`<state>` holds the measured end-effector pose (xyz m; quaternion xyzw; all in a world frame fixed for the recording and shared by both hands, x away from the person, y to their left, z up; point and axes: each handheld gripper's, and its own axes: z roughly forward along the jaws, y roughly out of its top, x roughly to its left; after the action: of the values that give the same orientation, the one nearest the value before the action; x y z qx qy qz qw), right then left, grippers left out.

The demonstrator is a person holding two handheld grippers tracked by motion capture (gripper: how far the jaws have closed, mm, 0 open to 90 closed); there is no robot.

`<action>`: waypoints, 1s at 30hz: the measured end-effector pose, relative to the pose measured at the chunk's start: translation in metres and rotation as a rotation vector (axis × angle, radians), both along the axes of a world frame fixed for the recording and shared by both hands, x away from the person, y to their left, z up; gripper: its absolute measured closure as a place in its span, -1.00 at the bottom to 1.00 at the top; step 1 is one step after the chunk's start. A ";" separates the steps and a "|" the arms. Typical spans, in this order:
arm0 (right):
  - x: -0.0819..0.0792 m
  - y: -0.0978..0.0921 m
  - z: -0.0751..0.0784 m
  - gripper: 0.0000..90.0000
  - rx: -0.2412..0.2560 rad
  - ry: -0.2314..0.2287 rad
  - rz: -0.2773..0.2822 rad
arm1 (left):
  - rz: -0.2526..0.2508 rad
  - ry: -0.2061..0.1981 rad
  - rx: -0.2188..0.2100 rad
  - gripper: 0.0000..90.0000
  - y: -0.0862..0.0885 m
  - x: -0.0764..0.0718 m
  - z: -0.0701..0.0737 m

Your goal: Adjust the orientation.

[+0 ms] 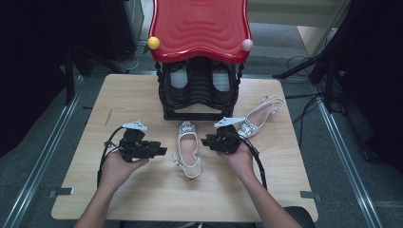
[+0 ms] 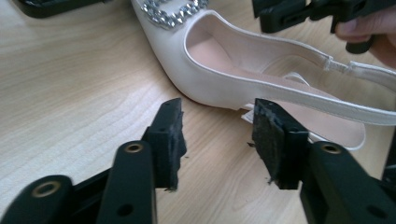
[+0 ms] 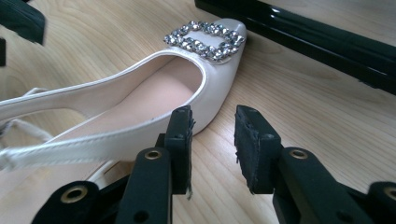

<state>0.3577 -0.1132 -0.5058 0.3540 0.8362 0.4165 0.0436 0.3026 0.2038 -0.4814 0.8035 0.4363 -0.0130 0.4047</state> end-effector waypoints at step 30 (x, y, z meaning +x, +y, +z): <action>-0.010 -0.087 0.025 0.78 0.040 -0.042 -0.140 | 0.024 -0.008 0.018 -0.08 0.013 0.023 -0.004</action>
<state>0.3477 -0.2006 -0.4808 0.4037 0.7998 0.4364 0.0831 0.3252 0.2166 -0.4857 0.8021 0.4443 -0.0010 0.3991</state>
